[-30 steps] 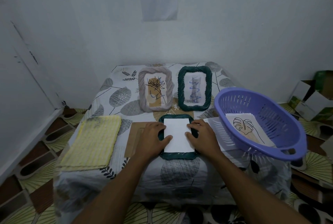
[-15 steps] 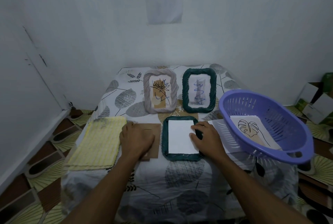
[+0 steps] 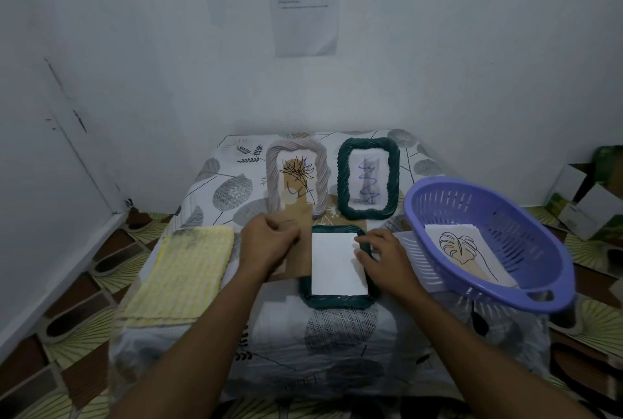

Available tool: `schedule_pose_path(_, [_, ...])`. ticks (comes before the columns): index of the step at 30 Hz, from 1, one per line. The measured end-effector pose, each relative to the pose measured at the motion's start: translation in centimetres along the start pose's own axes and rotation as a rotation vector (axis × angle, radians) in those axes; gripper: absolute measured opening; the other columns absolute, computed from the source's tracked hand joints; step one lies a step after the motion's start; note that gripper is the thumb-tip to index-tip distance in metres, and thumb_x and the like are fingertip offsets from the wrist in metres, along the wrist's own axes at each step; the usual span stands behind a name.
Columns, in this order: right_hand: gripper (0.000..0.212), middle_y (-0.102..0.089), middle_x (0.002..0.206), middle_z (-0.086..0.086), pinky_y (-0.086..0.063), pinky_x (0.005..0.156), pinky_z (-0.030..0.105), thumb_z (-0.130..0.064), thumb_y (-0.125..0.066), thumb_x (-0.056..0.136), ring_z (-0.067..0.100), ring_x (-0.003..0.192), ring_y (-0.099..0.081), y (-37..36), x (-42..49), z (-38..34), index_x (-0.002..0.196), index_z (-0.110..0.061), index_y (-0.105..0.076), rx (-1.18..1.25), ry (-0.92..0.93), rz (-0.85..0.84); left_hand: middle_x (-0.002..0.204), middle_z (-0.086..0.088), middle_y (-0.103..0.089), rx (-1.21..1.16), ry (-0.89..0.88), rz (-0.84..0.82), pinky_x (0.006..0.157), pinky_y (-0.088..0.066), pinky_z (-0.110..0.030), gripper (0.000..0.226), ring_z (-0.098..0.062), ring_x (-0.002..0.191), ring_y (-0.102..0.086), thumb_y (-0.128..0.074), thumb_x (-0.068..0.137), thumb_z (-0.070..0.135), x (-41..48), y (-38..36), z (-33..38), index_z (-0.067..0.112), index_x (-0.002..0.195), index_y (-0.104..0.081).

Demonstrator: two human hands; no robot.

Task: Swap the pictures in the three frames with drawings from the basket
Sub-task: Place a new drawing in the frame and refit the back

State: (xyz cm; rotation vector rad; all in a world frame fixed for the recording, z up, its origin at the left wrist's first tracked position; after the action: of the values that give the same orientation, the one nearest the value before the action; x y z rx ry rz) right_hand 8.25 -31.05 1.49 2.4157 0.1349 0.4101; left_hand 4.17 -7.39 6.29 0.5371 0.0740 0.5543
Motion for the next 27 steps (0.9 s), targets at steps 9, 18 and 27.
schedule_pose_path(9, [0.035, -0.071, 0.084, 0.007, -0.054, 0.056, 0.022, -0.006, -0.064, 0.090, 0.016, 0.070, -0.067, 1.7, 1.8, -3.3, 0.125, -0.005, -0.060, 0.423, -0.249, -0.063, 0.098, 0.000, -0.063, 0.014, -0.050, -0.151, 0.080, -0.055, -0.041, 0.042, -0.020, 0.090, -0.061, -0.072, 0.063, 0.052, -1.7, -5.8, 2.2, 0.022, 0.090, -0.061])
schedule_pose_path(18, [0.035, -0.071, 0.085, 0.019, -0.060, 0.073, 0.048, 0.001, -0.064, 0.086, 0.035, 0.079, -0.070, 1.6, 1.7, -1.5, 0.120, -0.009, -0.065, 0.306, -0.289, -0.065, 0.104, -0.002, -0.068, -0.001, -0.245, -0.254, 0.081, -0.051, -0.028, 0.034, -0.016, 0.086, -0.063, -0.069, 0.081, 0.007, -1.3, -4.8, -0.1, 0.016, 0.114, -0.066])
schedule_pose_path(27, [0.042, -0.074, 0.084, 0.009, -0.056, 0.071, 0.034, -0.007, -0.068, 0.086, 0.017, 0.073, -0.066, 0.9, 1.3, -1.1, 0.127, -0.011, -0.060, 0.118, -0.251, -0.069, 0.122, 0.003, -0.064, 0.099, -0.315, -0.229, 0.103, -0.041, -0.045, 0.036, -0.019, 0.114, -0.054, -0.072, 0.080, 0.022, -1.0, -5.4, -1.8, 0.026, 0.115, -0.064])
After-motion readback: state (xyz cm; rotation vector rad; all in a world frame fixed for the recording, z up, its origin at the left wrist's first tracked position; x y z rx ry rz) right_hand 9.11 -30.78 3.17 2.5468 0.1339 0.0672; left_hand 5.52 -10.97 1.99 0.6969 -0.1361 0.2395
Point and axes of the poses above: each hand's wrist, its own x-axis towards the middle knuckle, its own y-axis out of the back of the hand, z = x × y, the point moved 4 cm from there along x, towards the middle knuckle
